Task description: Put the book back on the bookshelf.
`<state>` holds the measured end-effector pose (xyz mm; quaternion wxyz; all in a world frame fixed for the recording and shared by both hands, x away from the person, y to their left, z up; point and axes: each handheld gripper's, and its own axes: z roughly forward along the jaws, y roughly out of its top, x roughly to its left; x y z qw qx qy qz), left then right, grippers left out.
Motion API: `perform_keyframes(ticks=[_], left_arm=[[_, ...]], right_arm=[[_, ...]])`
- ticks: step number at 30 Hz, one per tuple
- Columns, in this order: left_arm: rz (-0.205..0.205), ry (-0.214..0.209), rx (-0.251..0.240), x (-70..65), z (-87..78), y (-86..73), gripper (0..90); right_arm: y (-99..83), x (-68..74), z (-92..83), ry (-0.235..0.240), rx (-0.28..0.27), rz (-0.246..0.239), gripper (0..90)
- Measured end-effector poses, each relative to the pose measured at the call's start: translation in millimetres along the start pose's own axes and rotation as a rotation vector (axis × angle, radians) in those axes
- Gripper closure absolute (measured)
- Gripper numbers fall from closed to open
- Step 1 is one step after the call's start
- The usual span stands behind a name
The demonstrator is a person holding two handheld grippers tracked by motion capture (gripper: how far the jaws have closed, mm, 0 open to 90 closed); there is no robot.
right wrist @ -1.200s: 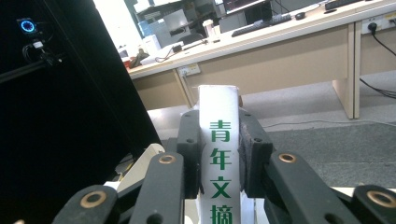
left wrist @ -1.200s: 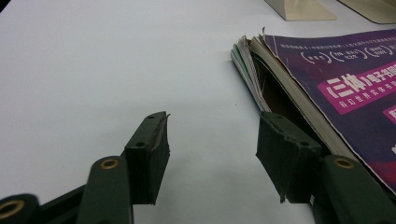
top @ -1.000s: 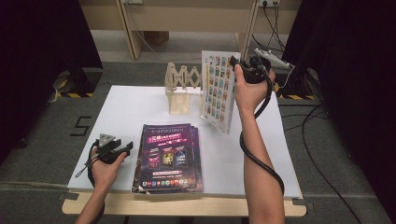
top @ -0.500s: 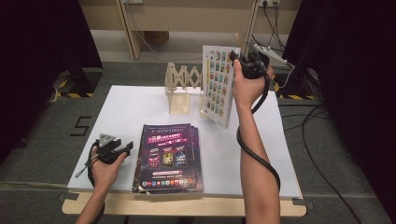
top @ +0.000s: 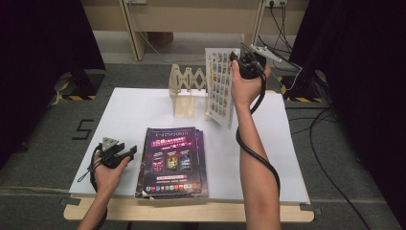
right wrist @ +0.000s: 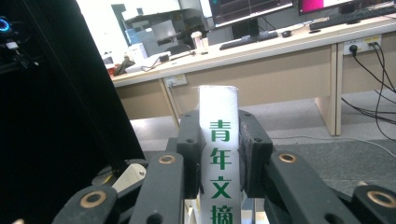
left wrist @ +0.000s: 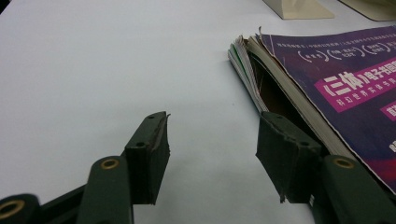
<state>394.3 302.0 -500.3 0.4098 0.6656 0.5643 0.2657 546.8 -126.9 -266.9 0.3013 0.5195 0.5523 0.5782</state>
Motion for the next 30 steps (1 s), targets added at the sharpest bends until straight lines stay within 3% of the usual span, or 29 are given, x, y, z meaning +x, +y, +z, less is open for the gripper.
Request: perform_keyframes(ticks=[6,15,30], left_arm=[[0.004,-0.001,-0.001,-0.4,0.5,-0.1,42.7],[0.004,-0.004,0.001,-0.1,0.1,0.0,42.7],[0.016,0.002,0.002,-1.2,-0.1,0.0,42.8]], right_arm=[[-2.4,2.4,8.8,-0.01,0.001,-0.001,74.5],[-12.0,11.7,16.7,-0.016,-0.018,-0.049,74.4],[-43.9,8.7,-15.5,-0.008,-0.064,-0.122,74.2]])
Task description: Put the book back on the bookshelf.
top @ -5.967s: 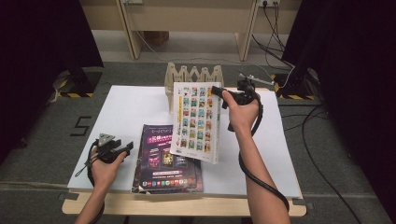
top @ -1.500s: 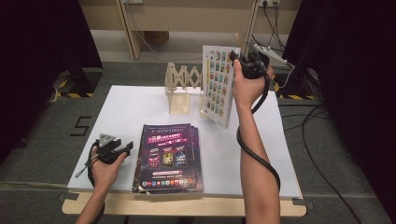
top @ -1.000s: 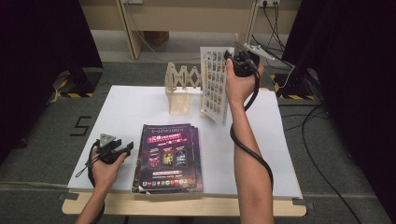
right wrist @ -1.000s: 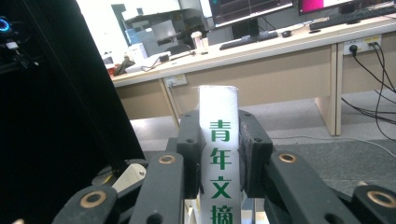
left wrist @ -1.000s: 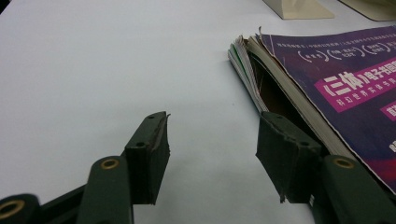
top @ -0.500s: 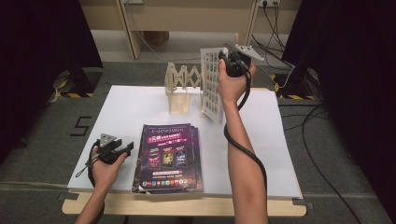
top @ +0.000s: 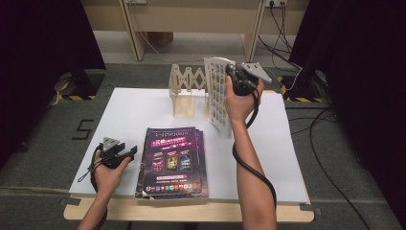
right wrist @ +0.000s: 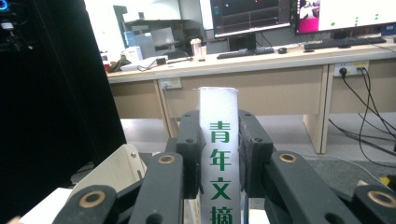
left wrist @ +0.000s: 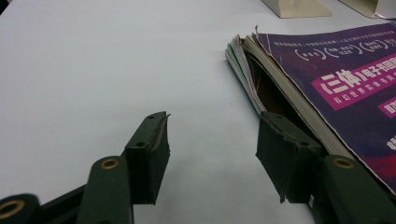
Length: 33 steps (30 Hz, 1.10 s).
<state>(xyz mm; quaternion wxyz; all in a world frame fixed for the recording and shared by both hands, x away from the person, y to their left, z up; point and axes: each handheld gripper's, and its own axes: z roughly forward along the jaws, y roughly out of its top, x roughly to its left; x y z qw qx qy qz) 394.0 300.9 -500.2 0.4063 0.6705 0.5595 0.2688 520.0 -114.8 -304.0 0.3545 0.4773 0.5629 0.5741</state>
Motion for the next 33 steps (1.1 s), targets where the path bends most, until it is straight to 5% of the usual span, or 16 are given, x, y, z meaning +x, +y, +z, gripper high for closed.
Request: perform_keyframes(ticks=[11,33], left_arm=[[0.005,0.002,-0.002,-1.2,-0.2,0.0,42.9],[0.013,0.005,-0.005,-2.2,-0.6,-0.2,42.8]], right_arm=[[-20.1,-2.3,-38.4,0.026,-0.025,-0.069,74.0],[-39.2,-13.9,-94.1,0.056,0.018,-0.066,71.8]])
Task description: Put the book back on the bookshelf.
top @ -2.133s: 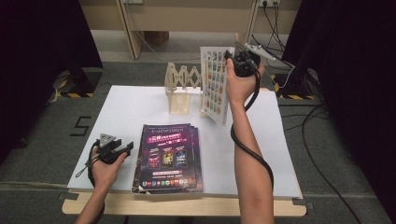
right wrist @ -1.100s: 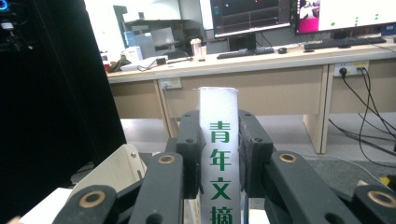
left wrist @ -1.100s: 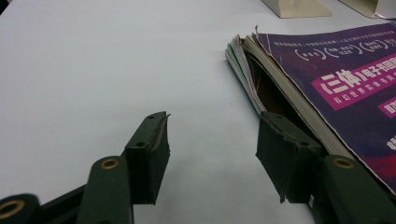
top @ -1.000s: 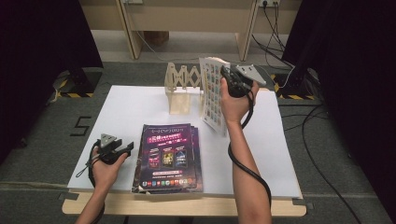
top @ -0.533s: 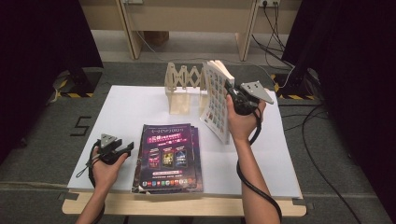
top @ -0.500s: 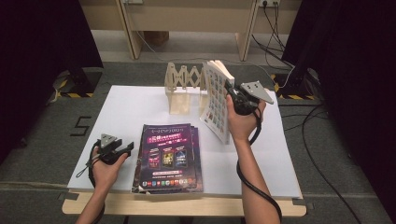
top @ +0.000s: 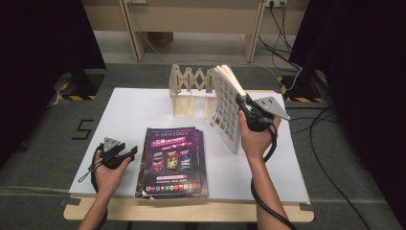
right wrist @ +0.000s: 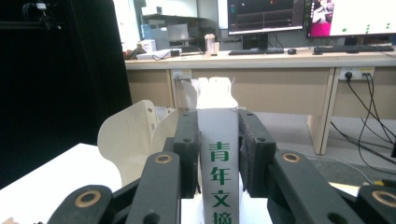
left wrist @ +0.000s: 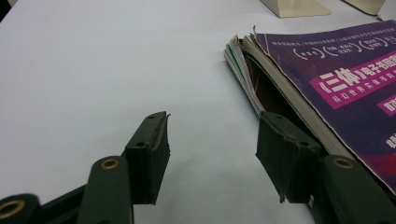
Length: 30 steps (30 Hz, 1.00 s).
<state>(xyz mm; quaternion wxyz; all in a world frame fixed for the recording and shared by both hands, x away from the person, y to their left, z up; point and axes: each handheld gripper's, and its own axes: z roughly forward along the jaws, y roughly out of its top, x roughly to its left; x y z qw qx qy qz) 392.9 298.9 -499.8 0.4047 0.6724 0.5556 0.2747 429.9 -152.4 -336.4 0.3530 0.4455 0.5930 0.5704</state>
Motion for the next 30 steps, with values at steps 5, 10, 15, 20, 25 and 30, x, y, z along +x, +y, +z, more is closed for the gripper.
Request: perform_keyframes(ticks=[5,10,15,20,25,30], left_arm=[[0.002,0.0,-0.002,-0.4,0.2,-0.1,42.8],[0.002,0.0,-0.003,-0.5,0.1,-0.1,42.8],[0.001,-0.002,-0.003,-0.3,0.1,-0.1,42.8],[0.003,-0.004,-0.004,-0.6,0.1,-0.2,42.8],[0.005,-0.005,-0.002,-0.8,0.1,-0.1,42.9],[0.013,-0.005,-0.002,-1.2,0.3,-0.1,42.9]], right_arm=[[-1.1,-3.6,-3.7,-0.008,0.009,0.0,71.0],[-1.4,-5.5,1.0,-0.007,0.043,0.011,65.6],[-5.0,-5.6,10.8,-0.014,0.087,-0.007,64.4],[-6.6,-8.4,18.3,-0.025,0.126,-0.009,63.3],[-6.6,-11.5,22.6,-0.026,0.152,0.017,63.8],[-3.6,-15.6,29.9,-0.031,0.184,0.027,66.0]])
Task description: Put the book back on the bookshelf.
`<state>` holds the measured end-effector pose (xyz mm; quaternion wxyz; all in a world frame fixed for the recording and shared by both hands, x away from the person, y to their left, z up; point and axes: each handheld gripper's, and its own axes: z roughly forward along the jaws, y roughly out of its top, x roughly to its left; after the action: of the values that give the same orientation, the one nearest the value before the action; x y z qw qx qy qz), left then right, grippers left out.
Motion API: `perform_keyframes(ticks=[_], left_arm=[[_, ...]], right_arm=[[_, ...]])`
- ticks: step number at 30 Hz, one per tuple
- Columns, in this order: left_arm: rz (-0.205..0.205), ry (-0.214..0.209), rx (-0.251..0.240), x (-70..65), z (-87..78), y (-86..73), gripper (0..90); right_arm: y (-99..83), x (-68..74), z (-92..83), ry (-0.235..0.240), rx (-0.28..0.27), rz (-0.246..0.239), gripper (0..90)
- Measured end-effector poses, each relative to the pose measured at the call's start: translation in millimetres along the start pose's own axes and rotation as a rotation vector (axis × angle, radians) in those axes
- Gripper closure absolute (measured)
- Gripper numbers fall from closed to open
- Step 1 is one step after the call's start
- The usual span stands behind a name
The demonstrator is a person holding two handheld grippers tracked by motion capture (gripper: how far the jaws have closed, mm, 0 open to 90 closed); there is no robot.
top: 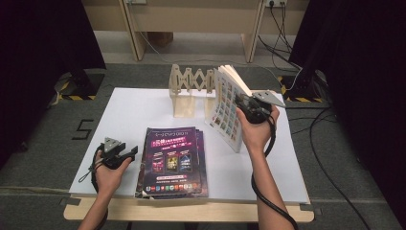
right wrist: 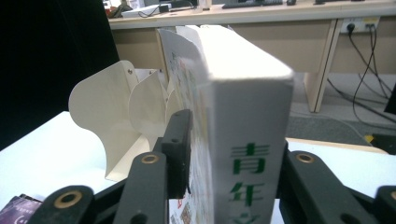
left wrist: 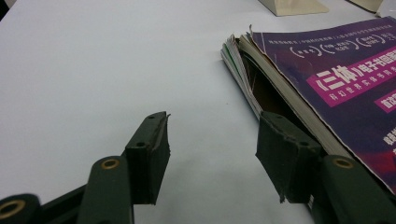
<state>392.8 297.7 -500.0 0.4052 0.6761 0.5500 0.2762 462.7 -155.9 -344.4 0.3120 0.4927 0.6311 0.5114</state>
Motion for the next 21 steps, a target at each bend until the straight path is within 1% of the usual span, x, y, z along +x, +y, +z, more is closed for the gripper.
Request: perform_keyframes(ticks=[3,6,10,12,16,17,18,21], left_arm=[[0.003,-0.001,0.001,0.0,-0.1,0.0,42.9],[0.004,0.0,0.002,-0.2,-0.1,0.1,42.9],[0.004,0.0,0.004,-0.2,0.0,0.2,42.9],[0.006,0.0,0.003,-0.7,0.1,0.1,42.9],[0.007,-0.001,0.004,-0.8,0.0,0.1,42.9],[0.01,-0.002,0.007,-0.6,0.0,0.2,42.9],[0.01,-0.002,0.007,-0.6,0.0,0.2,42.9],[0.011,-0.001,0.008,-0.5,0.0,0.3,42.9]], right_arm=[[3.0,-1.9,2.4,-0.006,0.006,-0.006,66.9],[5.8,-3.3,3.5,-0.013,-0.004,0.008,68.1],[7.1,-3.1,4.9,-0.013,-0.008,0.011,68.5],[8.8,-2.6,7.7,-0.013,0.002,0.017,70.5],[10.5,-2.3,10.5,-0.015,0.024,0.01,72.3],[12.6,-1.3,10.6,-0.016,0.042,-0.001,73.4],[14.0,-0.6,10.4,-0.013,0.053,0.0,73.6],[15.6,0.4,10.0,-0.015,0.063,-0.007,74.0]])
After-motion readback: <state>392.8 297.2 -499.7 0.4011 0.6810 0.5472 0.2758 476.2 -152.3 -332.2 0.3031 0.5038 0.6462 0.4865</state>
